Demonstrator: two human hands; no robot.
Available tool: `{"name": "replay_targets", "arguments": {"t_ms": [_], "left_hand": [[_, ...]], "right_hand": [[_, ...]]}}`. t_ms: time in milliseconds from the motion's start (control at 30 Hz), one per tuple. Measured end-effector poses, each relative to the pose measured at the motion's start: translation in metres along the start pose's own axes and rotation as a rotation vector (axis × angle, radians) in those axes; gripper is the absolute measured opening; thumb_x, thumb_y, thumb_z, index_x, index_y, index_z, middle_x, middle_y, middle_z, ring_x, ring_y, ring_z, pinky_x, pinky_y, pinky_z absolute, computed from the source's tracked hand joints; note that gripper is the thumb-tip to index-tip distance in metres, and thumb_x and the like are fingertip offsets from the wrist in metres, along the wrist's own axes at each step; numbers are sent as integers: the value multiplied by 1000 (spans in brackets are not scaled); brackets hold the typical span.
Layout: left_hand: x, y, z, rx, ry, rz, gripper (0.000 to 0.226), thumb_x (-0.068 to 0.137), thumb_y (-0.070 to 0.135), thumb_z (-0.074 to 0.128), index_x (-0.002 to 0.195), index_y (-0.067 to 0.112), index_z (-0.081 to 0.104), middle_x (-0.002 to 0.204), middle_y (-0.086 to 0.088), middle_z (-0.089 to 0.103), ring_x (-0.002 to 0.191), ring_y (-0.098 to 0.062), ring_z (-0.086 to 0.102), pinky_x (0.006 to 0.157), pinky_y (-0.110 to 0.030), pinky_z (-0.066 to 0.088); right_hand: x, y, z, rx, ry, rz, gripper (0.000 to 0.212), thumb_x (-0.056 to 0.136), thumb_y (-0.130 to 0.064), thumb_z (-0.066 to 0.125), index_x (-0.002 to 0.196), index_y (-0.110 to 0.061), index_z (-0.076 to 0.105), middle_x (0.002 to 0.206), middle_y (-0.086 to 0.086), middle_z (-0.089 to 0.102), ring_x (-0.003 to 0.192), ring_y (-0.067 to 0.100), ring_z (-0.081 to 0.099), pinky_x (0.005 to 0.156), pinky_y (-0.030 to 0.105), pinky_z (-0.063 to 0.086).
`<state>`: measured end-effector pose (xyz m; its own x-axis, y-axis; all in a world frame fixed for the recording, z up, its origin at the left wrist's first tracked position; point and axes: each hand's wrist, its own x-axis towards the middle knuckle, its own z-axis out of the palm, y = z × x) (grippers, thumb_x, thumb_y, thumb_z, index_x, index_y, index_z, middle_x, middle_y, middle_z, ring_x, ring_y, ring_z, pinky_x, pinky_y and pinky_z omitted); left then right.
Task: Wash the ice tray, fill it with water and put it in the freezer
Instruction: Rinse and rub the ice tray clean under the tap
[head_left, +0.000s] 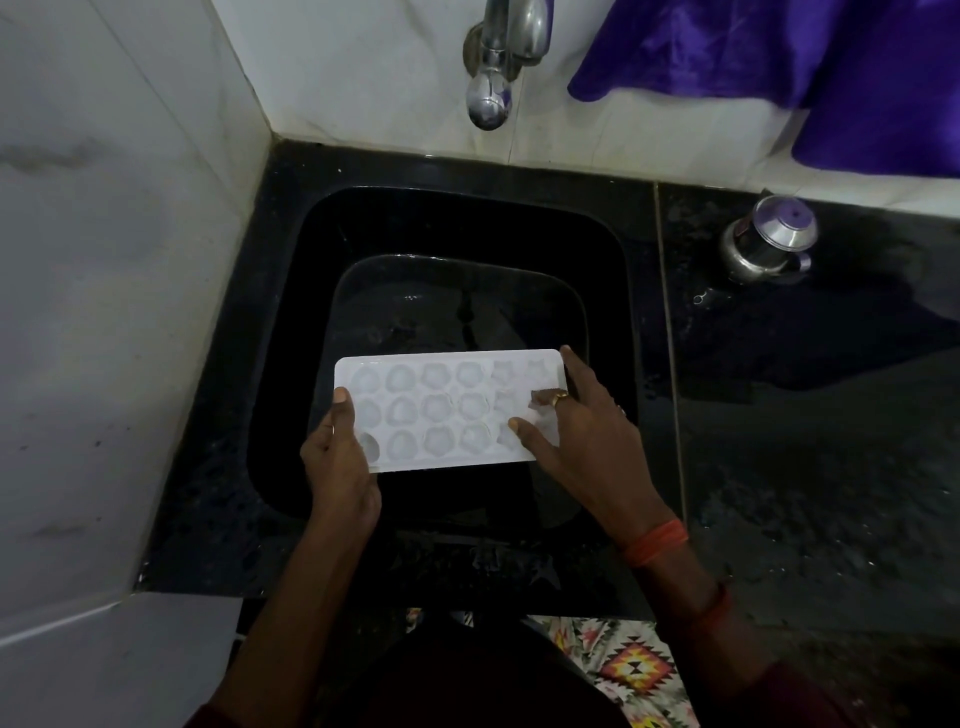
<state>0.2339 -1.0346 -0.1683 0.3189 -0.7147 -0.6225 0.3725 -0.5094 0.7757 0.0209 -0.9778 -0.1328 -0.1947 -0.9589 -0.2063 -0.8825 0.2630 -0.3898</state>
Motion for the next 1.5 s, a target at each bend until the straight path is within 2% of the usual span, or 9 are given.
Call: {"name": "replay_targets", "arguments": {"t_ms": [167, 333, 500, 567, 800, 967, 1167, 1333, 1500], "left_hand": [[0, 0, -1, 0, -1, 10, 24, 100, 38, 59, 98, 18, 73, 101, -2, 77, 99, -25, 73, 83, -43, 61], [1, 0, -2, -9, -6, 19, 24, 100, 37, 59, 96, 18, 73, 90, 3, 77, 87, -19, 75, 64, -32, 62], [-1, 1, -1, 5, -2, 16, 25, 100, 37, 60, 96, 17, 73, 95, 0, 77, 90, -21, 74, 75, -40, 63], [-1, 1, -1, 6, -1, 19, 25, 100, 38, 60, 97, 16, 73, 99, -3, 77, 93, -24, 74, 78, -42, 62], [-3, -2, -1, -8, 1, 7, 26, 100, 38, 60, 97, 15, 73, 102, -6, 76, 94, -26, 74, 78, -42, 62], [-4, -1, -1, -19, -9, 0, 28, 100, 38, 59, 99, 14, 73, 106, -8, 76, 98, -27, 74, 81, -45, 62], [-5, 1, -1, -18, -8, 20, 26, 101, 36, 58, 96, 15, 73, 95, -3, 77, 92, -25, 73, 78, -42, 63], [-5, -2, -3, -5, -3, 11, 26, 101, 37, 59, 98, 15, 73, 100, -4, 76, 96, -26, 74, 79, -43, 62], [-8, -3, -2, -19, 5, -2, 25, 100, 37, 59, 99, 15, 73, 98, -2, 77, 99, -28, 73, 80, -44, 62]], "right_hand": [[-2, 1, 1, -17, 12, -3, 50, 91, -56, 63, 128, -22, 66, 166, -1, 20, 142, 23, 40, 109, 43, 41], [-2, 2, 1, -2, 89, -13, 44, 90, -52, 66, 119, -20, 71, 160, 4, 34, 143, 29, 40, 116, 47, 31], [-2, 3, 2, -53, 23, -7, 51, 91, -57, 62, 125, -19, 68, 163, 7, 28, 148, 29, 30, 118, 35, 5], [-2, 2, 2, -57, 25, -14, 53, 89, -59, 64, 124, -19, 69, 162, 9, 30, 148, 28, 31, 118, 34, 0], [-2, 5, 5, -57, 78, -15, 50, 80, -58, 74, 109, -18, 74, 152, 12, 46, 140, 22, 45, 123, 34, 4], [-3, 4, 5, -19, 199, -50, 44, 73, -52, 82, 96, -15, 75, 141, 15, 56, 132, 26, 52, 123, 40, 11], [-4, 6, 5, -89, 185, -69, 44, 76, -61, 75, 98, -23, 75, 145, 11, 52, 137, 25, 47, 125, 42, 4], [-5, 7, 7, -192, 137, -51, 50, 79, -70, 64, 102, -28, 77, 153, 12, 43, 142, 25, 41, 124, 44, 0], [-7, 5, 5, -162, 172, -16, 44, 74, -61, 77, 98, -25, 78, 142, 14, 55, 134, 25, 51, 123, 38, -3]]}}
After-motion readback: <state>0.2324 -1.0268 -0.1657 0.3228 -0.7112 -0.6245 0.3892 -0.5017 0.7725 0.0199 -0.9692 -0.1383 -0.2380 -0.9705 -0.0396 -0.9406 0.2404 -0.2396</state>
